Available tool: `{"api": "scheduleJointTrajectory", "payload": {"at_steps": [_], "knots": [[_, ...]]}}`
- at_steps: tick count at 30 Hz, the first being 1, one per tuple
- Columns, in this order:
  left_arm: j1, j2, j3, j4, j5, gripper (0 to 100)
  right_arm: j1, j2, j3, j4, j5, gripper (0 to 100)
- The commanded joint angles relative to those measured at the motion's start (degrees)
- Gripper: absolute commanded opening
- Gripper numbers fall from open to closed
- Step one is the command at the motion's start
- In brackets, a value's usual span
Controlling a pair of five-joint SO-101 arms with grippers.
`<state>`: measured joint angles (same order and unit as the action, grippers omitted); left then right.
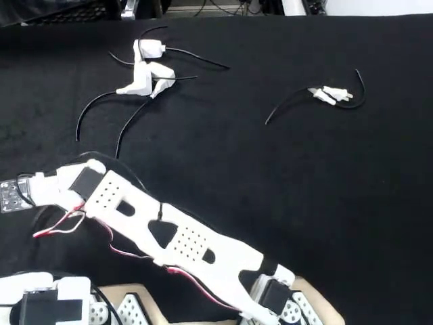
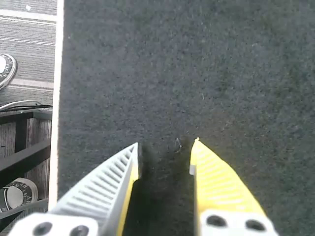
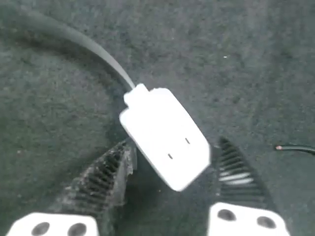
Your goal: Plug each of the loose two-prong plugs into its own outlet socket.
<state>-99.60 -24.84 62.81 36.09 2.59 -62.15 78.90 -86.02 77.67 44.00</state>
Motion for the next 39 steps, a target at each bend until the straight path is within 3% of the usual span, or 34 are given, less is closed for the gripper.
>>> {"api": "scheduleJointTrajectory", "payload": {"at_steps": [1,5,11,18,29,33,39], "knots": [[-0.6,-0.3,-2.6,-0.1,-0.7,17,-0.9,-1.5,0.3,0.8,0.6,19.4],[-0.3,-0.3,-2.5,-0.1,-0.7,17,-0.5,-1.6,0.1,2.5,3.3,17.5],[-0.1,-0.3,-2.5,-0.1,-0.7,17,0.4,-2.0,-0.3,6.3,7.2,0.9],[0.0,-0.3,-2.4,-0.1,-0.7,17,0.1,-8.6,-2.9,16.4,10.2,1.3],[2.2,-0.3,-1.6,-0.1,-0.9,17,5.4,-14.7,-3.4,17.2,10.4,1.2],[9.5,-0.3,-0.4,-0.1,-0.7,17,7.8,-17.3,-2.9,17.6,8.4,1.2],[26.6,-1.0,0.7,-0.1,-0.4,17,13.5,-18.7,-3.3,20.7,4.6,1.2]]}}
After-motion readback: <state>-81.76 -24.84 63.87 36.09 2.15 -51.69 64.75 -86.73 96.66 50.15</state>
